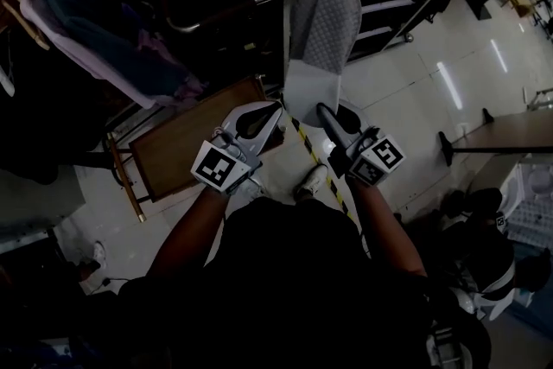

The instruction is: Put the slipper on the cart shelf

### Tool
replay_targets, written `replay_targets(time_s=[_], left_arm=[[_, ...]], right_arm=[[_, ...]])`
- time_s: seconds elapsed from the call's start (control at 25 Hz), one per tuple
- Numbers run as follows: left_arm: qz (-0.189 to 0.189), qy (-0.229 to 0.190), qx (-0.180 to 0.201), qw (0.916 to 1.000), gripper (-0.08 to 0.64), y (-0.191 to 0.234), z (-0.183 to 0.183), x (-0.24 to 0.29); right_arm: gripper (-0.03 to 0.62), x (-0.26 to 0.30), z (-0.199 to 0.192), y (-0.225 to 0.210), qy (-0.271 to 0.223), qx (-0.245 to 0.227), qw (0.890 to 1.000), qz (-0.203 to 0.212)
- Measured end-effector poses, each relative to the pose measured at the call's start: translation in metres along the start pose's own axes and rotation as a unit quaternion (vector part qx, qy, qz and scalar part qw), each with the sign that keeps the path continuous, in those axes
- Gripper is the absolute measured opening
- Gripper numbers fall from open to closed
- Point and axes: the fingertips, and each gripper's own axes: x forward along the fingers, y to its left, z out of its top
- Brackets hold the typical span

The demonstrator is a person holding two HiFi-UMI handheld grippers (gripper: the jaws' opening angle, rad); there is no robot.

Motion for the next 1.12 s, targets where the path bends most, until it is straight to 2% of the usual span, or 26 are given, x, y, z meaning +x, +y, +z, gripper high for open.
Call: replay_targets(time_s=[0.16,0.36,0.56,0.8,0.96,1.12], left_arm=[[-0.003,0.005,0.007,1.0,0.0,-0.019,0.002,0.045],[-0.003,0.011,0.02,0.9997,0.0,-0.038,0.006,0.098],[-0.009,0.019,0.035,0.9992,0.0,-0.054,0.009,0.138],[-0.015,0.023,0.041,0.9988,0.0,-0.063,0.007,0.16],[-0.012,0.023,0.032,0.9991,0.0,-0.055,0.001,0.17],[-0.013,0.02,0.035,0.9991,0.0,-0.046,-0.004,0.179]], right_arm=[[0.064,-0.023,0.008,-0.034,0.001,0.007,1.0,0.01],[0.064,-0.044,0.011,-0.069,0.001,0.051,0.998,0.033],[0.064,-0.064,-0.011,-0.102,0.045,0.058,0.996,0.044],[0.064,-0.072,-0.032,-0.126,0.076,0.093,0.991,0.058],[0.064,-0.072,-0.056,-0.138,0.113,0.117,0.984,0.068],[0.064,-0.071,-0.079,-0.154,0.149,0.162,0.973,0.064]])
